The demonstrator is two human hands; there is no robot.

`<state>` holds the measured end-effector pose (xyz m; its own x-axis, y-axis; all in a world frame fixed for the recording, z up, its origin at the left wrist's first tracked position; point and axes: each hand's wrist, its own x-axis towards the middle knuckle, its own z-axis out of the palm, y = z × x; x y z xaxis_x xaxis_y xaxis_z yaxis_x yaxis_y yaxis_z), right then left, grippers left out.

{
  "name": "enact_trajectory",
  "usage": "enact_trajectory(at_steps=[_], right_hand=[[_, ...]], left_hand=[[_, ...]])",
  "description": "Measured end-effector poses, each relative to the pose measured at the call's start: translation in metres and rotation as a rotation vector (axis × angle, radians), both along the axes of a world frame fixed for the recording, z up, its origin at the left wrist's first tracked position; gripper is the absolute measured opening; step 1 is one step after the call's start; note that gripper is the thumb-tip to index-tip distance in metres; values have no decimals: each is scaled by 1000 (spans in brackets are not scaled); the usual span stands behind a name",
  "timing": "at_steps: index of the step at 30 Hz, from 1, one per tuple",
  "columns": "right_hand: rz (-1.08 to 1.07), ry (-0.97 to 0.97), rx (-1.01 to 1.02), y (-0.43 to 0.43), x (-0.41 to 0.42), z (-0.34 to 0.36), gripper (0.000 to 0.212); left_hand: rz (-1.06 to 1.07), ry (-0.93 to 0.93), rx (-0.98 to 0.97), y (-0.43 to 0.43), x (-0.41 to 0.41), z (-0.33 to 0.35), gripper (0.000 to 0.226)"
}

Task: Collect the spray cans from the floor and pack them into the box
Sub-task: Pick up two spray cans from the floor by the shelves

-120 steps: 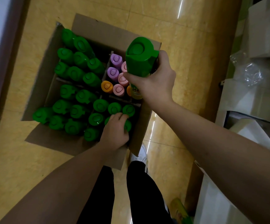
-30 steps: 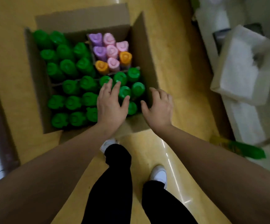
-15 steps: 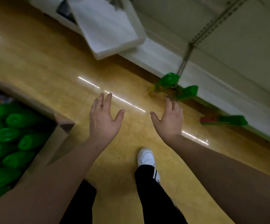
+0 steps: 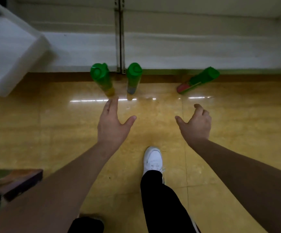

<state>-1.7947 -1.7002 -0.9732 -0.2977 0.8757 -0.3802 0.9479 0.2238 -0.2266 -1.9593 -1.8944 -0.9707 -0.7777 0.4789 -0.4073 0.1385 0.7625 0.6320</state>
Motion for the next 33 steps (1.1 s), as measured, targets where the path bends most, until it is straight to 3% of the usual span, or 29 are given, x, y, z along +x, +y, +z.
enact_trajectory(at_steps=[6,12,18,24,33], right_hand=[[-146,23,-75,66,17,-39,87],[-372,256,-185,127,8,-75,99],[-437,473,-259,161,-10,-87,100],[-547,655,-317,169,-29,-93,84],[-529,651,-188,167,-28,-95,66]], left_hand=[[102,-129,-8,64,-16,-48,104],[233,-139,-5,102,-41,-89,118],[341,-224,132,127,-49,-99,110],[489,-199,168,145,-61,-100,97],[506,-122,167,146,-58,-100,78]])
